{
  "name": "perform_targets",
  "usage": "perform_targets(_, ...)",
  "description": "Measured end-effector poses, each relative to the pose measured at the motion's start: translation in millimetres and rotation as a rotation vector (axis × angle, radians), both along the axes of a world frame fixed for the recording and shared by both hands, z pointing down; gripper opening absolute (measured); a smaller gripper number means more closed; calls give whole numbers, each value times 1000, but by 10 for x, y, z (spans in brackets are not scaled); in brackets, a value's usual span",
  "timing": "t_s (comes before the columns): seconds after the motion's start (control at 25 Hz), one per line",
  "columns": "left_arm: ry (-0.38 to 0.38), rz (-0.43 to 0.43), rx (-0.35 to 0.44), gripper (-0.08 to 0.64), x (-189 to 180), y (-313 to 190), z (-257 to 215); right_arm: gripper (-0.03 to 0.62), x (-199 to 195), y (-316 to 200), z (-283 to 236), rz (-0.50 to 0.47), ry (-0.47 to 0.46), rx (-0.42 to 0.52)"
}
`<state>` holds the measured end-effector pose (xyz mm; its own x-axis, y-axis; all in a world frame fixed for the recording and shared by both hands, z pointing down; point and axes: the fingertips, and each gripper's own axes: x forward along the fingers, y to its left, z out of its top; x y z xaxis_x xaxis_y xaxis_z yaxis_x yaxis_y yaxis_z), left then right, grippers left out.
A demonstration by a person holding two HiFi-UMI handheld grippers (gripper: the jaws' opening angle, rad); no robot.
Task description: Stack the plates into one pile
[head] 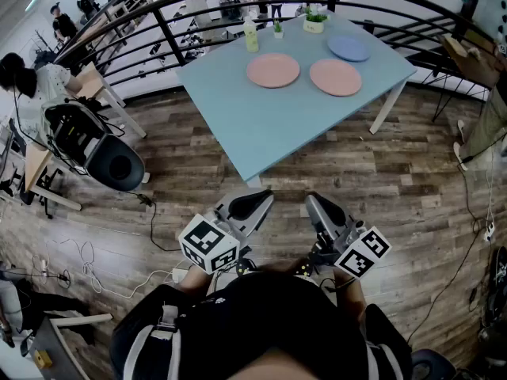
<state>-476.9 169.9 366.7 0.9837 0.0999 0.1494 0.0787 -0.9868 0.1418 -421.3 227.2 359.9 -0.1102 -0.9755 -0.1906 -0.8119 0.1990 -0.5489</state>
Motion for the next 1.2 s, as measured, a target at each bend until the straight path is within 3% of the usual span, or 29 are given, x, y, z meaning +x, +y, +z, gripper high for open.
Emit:
perform_targets(0.52, -7, -31, -8, 20, 443, 259, 86, 2, 435, 246, 50, -32, -14, 9)
perform_targets(0.72, 16, -54, -38, 20, 610, 363, 41, 2, 515, 400, 88, -31, 27, -30)
perform_targets(0.92, 3, -38, 1, 20, 722, 482, 49, 2, 543, 479, 177, -29, 116, -92)
perform_targets(1.2, -29, -10, 8, 20, 805, 621, 136, 2, 524, 543, 225, -68, 103, -77)
